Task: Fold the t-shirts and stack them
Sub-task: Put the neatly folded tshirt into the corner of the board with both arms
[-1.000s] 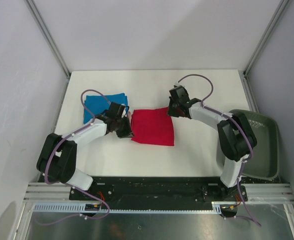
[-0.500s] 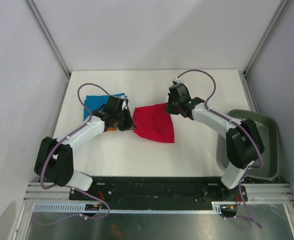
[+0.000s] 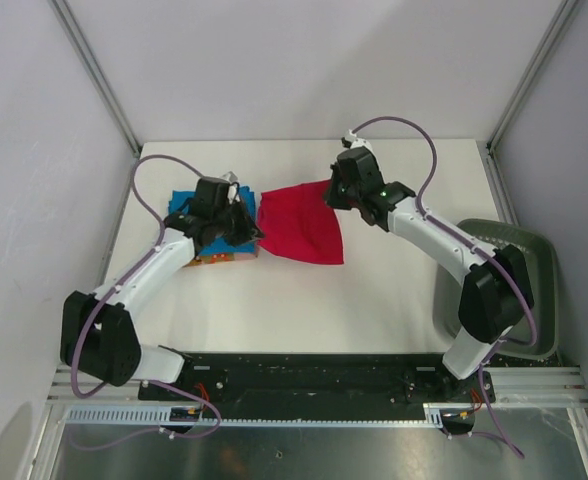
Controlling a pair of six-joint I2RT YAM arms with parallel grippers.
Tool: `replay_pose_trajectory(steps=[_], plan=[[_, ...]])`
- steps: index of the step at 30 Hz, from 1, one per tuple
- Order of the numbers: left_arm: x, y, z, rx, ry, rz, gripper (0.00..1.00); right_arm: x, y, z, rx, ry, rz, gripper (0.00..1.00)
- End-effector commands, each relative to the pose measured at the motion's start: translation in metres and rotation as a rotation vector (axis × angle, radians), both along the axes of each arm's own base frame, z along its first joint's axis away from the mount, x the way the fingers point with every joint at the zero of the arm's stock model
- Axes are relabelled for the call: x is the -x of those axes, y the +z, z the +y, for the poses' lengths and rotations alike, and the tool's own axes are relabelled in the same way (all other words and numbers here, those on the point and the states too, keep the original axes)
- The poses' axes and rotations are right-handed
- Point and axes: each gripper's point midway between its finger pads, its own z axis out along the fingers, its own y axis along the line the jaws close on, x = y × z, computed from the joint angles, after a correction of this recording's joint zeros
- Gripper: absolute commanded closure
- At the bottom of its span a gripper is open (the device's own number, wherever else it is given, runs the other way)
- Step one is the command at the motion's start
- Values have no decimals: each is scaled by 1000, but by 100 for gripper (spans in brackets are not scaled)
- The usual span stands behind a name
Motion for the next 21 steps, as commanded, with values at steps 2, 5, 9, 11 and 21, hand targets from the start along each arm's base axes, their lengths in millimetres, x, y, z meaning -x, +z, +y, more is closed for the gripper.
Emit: replay_pose_trajectory(steps=[2, 5, 9, 11, 21], plan=[[-19, 40, 34, -6, 67, -109, 100, -19, 63, 27, -83, 23, -145, 100], [-26, 43, 58, -17, 117, -115, 100, -27, 70, 50, -110, 46, -160, 100], [-33, 43, 90, -49, 186, -118, 100, -39, 72, 80, -146, 67, -160, 100], [-36, 43, 107, -78, 228, -122, 100, -44, 70, 96, -166, 76, -155, 100], [-42, 39, 183, -175, 402, -107, 100, -62, 48, 178, -189, 156, -143, 100]])
